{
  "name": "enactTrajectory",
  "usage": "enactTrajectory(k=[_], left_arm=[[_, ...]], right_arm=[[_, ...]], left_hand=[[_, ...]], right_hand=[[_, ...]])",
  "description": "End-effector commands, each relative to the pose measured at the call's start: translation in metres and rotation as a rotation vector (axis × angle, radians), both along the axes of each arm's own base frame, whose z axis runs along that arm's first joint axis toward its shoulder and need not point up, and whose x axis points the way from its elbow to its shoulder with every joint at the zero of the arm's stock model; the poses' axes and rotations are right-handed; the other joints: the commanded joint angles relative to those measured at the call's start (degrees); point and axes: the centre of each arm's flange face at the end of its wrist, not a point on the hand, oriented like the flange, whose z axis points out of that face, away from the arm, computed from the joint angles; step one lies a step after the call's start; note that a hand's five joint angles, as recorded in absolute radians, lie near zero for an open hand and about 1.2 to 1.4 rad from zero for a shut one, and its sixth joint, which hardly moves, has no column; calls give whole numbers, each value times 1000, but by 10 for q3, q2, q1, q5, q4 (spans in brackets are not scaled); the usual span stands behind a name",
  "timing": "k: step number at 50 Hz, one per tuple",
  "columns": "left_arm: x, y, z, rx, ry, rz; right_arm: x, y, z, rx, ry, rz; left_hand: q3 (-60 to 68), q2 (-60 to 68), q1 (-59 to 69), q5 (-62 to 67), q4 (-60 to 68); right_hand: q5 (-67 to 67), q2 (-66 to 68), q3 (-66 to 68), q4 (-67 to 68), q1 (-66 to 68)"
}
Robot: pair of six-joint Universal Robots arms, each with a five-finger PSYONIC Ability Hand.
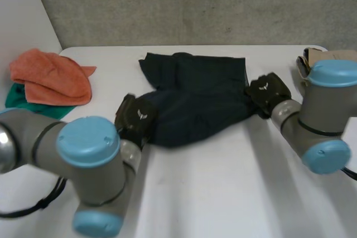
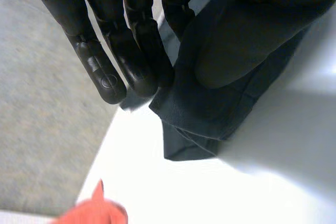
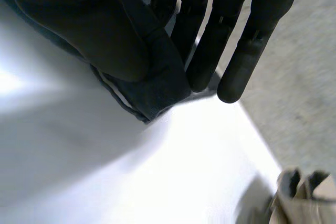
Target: Fold the laundry.
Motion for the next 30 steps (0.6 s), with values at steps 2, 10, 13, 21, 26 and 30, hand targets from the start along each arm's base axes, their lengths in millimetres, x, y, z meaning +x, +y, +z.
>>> enactTrajectory(k=[2, 10, 13, 21, 26, 30], left_arm=[[43, 86, 17, 203, -203, -41], [55, 146, 25, 432, -252, -141], [46, 141, 34, 439, -212, -146], [30, 101, 45, 375, -127, -81], [14, 80, 69, 283, -14, -89], [-1, 50, 85, 178, 118, -127]], right_arm=[[-33, 84, 8, 269, 277, 87], [-66, 133, 2, 386, 519, 192], [-65, 126, 2, 349, 481, 157], [-57, 110, 0, 274, 341, 81], [-57, 113, -5, 290, 337, 81], [-57, 115, -6, 296, 334, 83]], left_hand=[[114, 111, 142, 117, 112], [114, 111, 142, 117, 112], [114, 111, 142, 117, 112], [-542, -545, -514, -539, -543], [-554, -557, -525, -550, -555], [-528, -531, -500, -525, -530]], right_hand=[[113, 121, 112, 111, 176], [113, 121, 112, 111, 176], [113, 121, 112, 111, 176], [113, 121, 112, 111, 176], [113, 121, 112, 111, 176], [113, 121, 112, 111, 176]])
